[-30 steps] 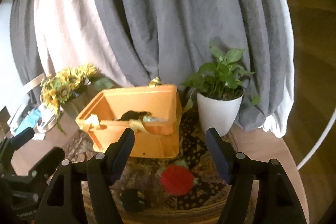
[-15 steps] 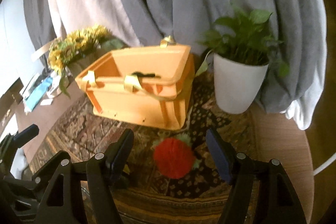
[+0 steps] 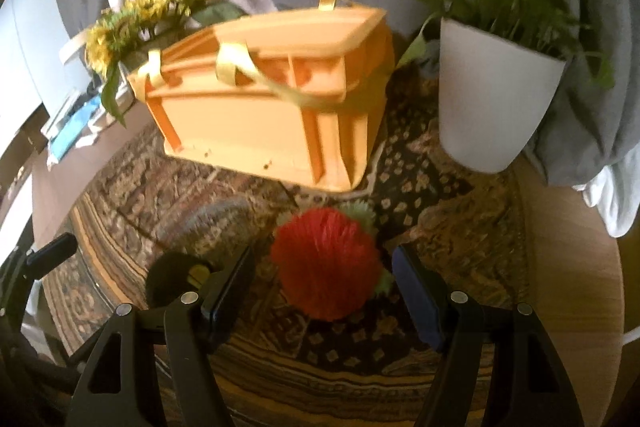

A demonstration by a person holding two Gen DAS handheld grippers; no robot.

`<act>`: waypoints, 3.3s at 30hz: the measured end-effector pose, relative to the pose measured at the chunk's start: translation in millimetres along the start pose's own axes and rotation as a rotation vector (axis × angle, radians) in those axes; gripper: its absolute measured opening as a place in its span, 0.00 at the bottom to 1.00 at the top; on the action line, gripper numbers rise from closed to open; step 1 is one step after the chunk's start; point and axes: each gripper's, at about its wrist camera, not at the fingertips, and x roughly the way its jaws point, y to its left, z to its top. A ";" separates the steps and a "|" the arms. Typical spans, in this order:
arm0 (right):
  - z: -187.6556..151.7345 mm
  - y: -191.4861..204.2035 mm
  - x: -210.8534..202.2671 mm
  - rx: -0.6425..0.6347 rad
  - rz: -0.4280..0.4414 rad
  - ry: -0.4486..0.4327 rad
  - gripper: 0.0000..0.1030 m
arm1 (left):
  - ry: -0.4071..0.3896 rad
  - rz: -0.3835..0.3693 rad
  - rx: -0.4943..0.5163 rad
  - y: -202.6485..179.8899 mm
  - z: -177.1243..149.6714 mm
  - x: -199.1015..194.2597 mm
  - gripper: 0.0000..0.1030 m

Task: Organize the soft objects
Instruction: 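Withdraw both tools and lower them toward the red pompom and green toy, then grasp the green toy with the left tool while the right tool grasps the red pompom, then lift the green toy and red pompom and carry both over the crate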

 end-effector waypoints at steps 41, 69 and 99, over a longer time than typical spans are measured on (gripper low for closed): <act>-9.9 7.6 42.4 -0.046 -0.046 0.015 0.40 | 0.102 -0.121 -0.104 10.2 -15.9 50.0 0.60; 4.7 56.9 -42.6 0.063 -0.106 -0.137 0.40 | -0.065 -0.120 -0.031 67.2 25.8 -20.3 0.60; 65.4 124.6 -110.2 0.135 -0.237 -0.377 0.40 | -0.283 -0.225 0.121 124.7 105.1 -66.4 0.60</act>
